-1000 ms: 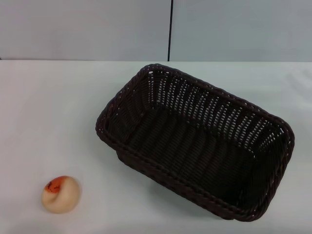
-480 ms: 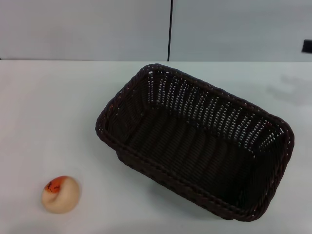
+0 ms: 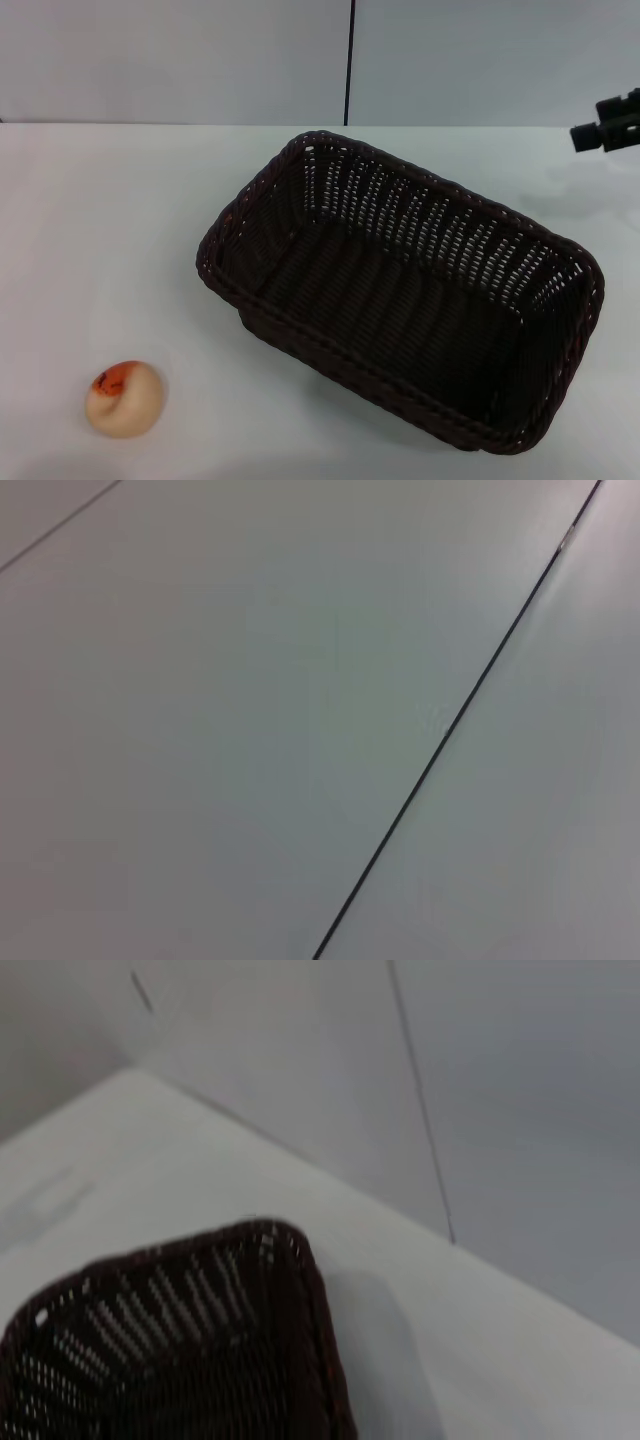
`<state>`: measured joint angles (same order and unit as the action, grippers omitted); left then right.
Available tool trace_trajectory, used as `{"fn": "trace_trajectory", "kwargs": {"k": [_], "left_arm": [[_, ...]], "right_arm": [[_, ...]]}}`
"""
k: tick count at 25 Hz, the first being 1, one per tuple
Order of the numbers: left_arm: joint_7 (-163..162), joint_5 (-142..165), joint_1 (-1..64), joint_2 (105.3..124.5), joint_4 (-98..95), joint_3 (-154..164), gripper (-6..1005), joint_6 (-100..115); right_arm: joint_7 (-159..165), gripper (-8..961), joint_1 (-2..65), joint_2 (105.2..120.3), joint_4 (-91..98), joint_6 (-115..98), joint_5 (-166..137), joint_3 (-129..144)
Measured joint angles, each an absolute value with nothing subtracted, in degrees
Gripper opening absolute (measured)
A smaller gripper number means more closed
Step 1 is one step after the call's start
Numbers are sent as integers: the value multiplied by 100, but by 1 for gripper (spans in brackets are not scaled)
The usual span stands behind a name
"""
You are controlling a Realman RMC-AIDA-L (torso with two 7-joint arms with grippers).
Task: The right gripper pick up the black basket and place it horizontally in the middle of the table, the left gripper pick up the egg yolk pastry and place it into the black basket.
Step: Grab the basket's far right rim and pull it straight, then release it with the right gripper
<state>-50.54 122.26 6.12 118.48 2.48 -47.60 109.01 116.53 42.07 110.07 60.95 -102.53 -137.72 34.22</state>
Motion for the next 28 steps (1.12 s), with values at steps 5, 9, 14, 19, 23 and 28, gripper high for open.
{"fn": "trace_trajectory", "kwargs": {"k": [5,9,14,19,23,28], "left_arm": [[-5018,12225,595,11848,272,-4690,805,10861],[-5006,12226,584,11854,290,-4658,805,10861],[-5039,12225,582,11856,290,-4658,806,10861],[-5044,12225,594,11857,298,-4626,806,10861],[-5045,12225,622,11857,311,-4579,806,10862],[-5045,12225,647,11856,317,-4540,806,10863]], "right_arm": [[11818,730,4517,10995,5985,-10225,-14107,3875],[11856,725,4658,11043,5911,-10209,-14254,4288],[11868,719,4690,11103,5883,-10205,-14353,4615],[11869,713,4692,11216,5868,-10192,-14579,4702],[11850,709,4690,11305,5867,-10174,-14758,4704],[11811,703,4631,11380,5813,-10063,-14874,4717]]}}
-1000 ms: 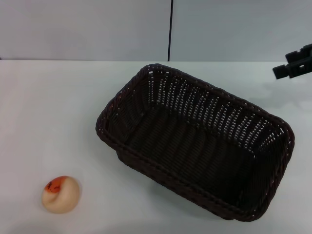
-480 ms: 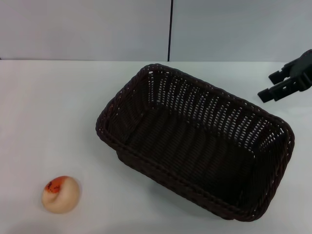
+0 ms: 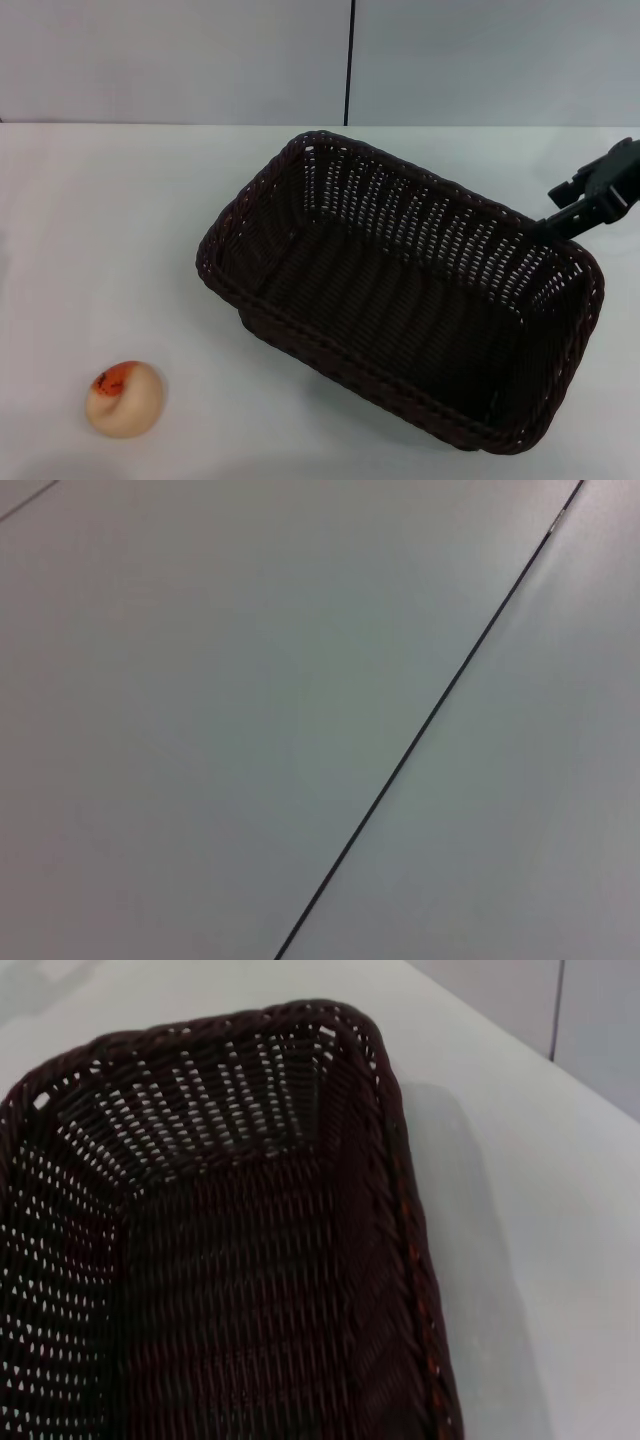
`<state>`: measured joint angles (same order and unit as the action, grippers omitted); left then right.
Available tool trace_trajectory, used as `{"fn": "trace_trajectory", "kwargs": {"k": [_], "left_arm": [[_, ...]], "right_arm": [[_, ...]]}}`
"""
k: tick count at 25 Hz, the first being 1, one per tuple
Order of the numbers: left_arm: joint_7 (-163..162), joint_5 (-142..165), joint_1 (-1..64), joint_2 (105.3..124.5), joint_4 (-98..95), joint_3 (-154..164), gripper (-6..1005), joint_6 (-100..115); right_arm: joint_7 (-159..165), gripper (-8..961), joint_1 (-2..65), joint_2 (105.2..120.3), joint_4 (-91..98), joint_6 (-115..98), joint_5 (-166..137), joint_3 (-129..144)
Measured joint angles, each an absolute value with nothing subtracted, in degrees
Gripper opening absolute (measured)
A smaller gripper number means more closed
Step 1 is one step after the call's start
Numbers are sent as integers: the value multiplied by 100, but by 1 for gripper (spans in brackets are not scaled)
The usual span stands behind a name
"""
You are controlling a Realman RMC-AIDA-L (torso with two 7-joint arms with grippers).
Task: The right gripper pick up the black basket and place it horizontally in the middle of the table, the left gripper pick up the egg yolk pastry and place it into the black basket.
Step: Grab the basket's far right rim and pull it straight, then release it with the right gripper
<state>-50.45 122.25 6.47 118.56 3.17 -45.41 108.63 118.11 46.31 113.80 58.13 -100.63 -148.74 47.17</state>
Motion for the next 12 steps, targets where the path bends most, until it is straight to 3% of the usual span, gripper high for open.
{"fn": "trace_trajectory", "kwargs": {"k": [12], "left_arm": [[-5045,12225,668,11862,316,-4447,806,10845]], "right_arm": [[11727,689,4607,11457,5257,-9789,-14880,5002]]}}
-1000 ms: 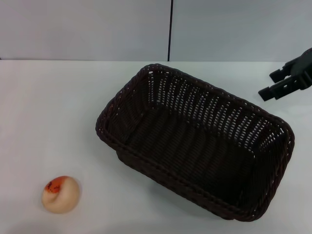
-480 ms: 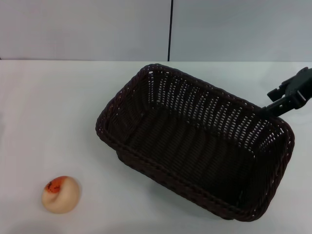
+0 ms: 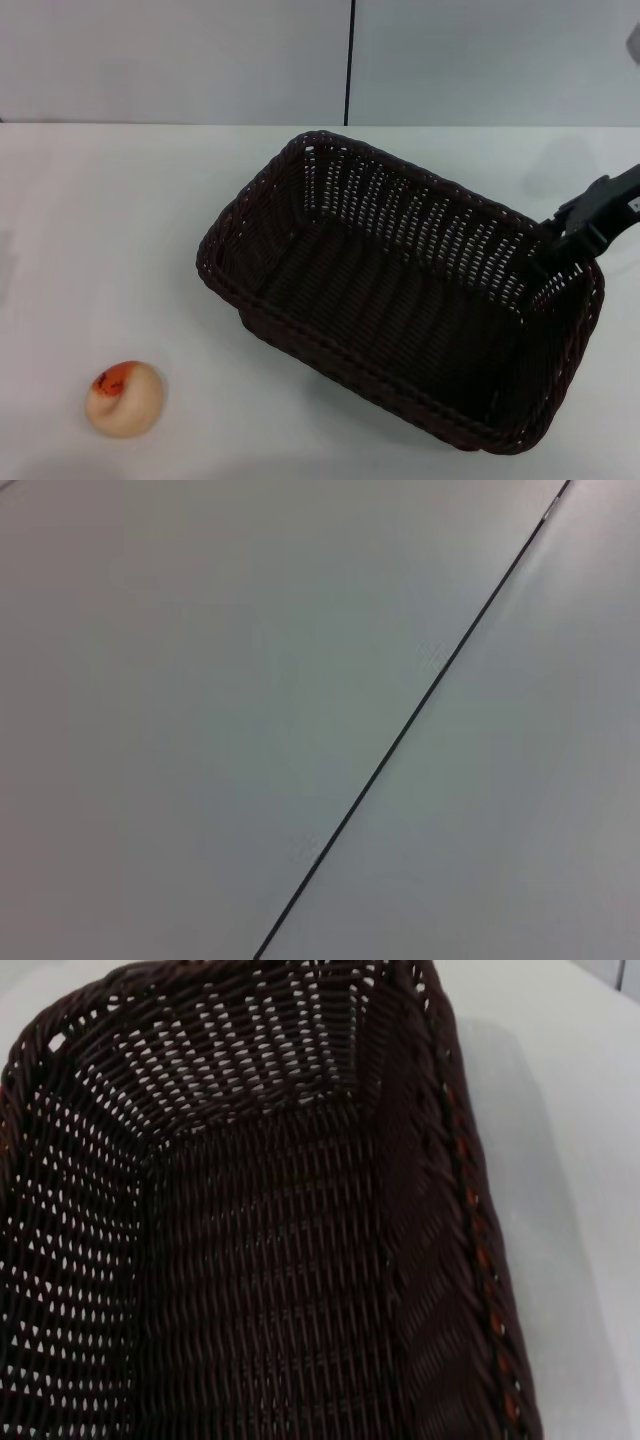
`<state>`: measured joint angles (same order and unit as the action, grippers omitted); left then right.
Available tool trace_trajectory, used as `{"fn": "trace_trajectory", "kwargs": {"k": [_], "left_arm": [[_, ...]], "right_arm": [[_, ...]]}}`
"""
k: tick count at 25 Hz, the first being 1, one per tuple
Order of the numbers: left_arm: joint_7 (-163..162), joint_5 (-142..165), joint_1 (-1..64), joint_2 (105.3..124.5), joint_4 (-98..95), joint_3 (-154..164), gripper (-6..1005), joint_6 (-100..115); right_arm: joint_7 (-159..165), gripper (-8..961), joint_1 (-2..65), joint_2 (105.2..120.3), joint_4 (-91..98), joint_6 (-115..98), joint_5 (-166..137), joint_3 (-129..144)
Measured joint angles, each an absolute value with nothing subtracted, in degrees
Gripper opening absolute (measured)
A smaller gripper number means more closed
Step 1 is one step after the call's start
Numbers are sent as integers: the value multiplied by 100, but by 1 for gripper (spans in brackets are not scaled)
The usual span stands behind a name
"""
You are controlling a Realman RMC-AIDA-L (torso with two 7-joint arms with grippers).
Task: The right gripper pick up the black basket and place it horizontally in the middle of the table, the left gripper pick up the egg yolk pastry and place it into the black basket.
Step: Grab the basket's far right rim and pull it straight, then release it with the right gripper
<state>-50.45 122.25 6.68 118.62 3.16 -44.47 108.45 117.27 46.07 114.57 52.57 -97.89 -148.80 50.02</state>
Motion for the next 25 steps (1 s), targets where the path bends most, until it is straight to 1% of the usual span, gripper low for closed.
{"fn": "trace_trajectory", "kwargs": {"k": [3,4,9,14,16,25], "left_arm": [[-5045,12225,671,11864,316,-4428,805,10815],[-5045,12225,672,11865,316,-4428,805,10807],[-5045,12225,675,11866,316,-4428,805,10802],[-5045,12225,677,11866,323,-4429,805,10801],[-5045,12225,677,11865,352,-4429,805,10794],[-5045,12225,677,11865,375,-4429,805,10783]], "right_arm": [[11661,685,4589,11486,5193,-9744,-14880,5022],[11565,684,4554,11524,5205,-9738,-14874,5025],[11462,678,4523,11572,5202,-9735,-14855,5049],[11430,486,4477,11583,5236,-9736,-14845,5042],[11421,249,4465,11584,5243,-9737,-14840,5022],[11408,213,4347,11606,5451,-10002,-14426,4980]]}}
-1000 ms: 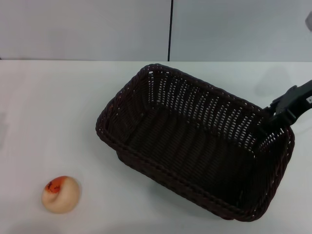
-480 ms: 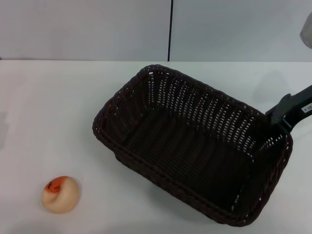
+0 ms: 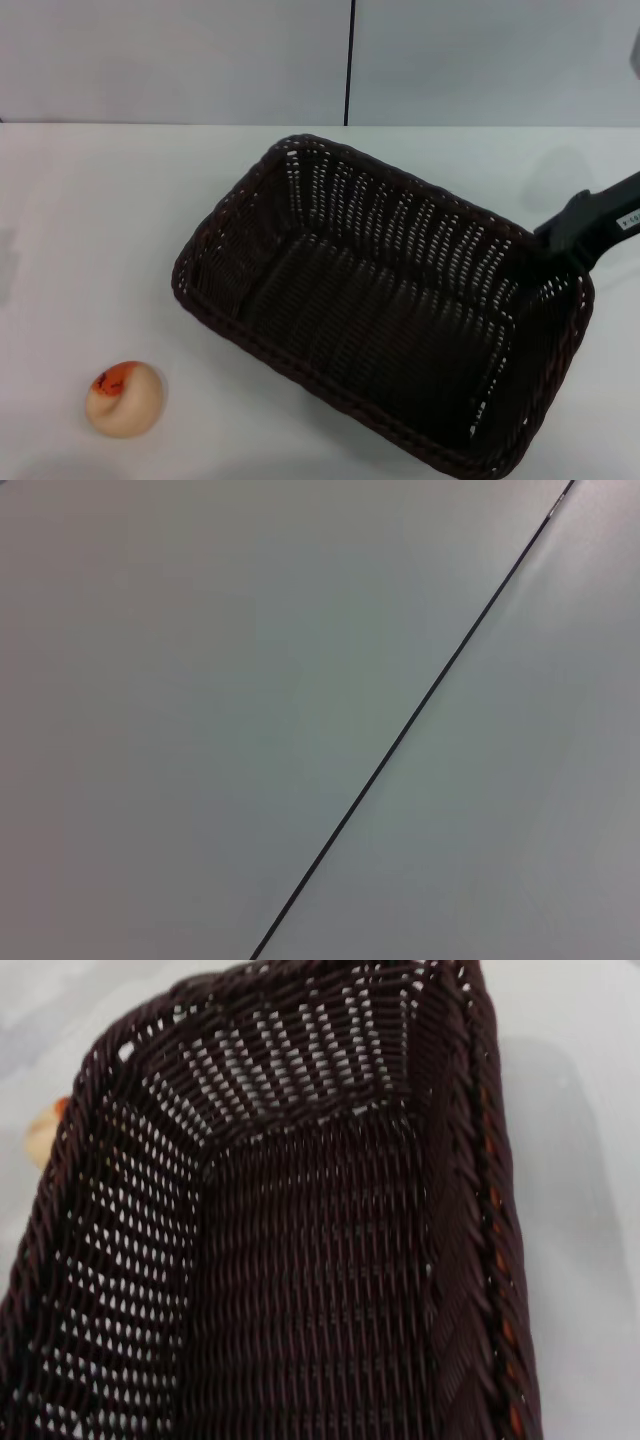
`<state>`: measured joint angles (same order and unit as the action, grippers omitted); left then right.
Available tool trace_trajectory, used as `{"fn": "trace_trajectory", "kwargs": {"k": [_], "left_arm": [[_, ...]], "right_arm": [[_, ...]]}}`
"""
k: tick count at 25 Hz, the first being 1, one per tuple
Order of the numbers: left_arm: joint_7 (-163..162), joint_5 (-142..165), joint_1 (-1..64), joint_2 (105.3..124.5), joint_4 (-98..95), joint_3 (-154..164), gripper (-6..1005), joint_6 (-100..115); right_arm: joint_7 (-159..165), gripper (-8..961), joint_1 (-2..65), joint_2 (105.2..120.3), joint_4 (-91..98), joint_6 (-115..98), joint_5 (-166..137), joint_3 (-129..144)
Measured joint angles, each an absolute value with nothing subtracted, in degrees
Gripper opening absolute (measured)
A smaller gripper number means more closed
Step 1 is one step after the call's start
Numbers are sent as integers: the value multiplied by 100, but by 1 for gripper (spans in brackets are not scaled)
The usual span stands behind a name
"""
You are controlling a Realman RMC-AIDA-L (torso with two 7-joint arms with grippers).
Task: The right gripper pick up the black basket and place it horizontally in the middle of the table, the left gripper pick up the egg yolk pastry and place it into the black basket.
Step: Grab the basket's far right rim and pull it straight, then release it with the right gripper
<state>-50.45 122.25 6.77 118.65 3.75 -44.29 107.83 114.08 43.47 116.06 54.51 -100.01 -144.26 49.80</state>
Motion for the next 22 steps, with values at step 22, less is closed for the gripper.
{"fn": "trace_trajectory", "kwargs": {"k": [22], "left_arm": [[-5054,12225,711,11847,448,-4433,806,10784]], "right_arm": [[10581,183,3988,11112,5642,-10482,-12216,4578]]}}
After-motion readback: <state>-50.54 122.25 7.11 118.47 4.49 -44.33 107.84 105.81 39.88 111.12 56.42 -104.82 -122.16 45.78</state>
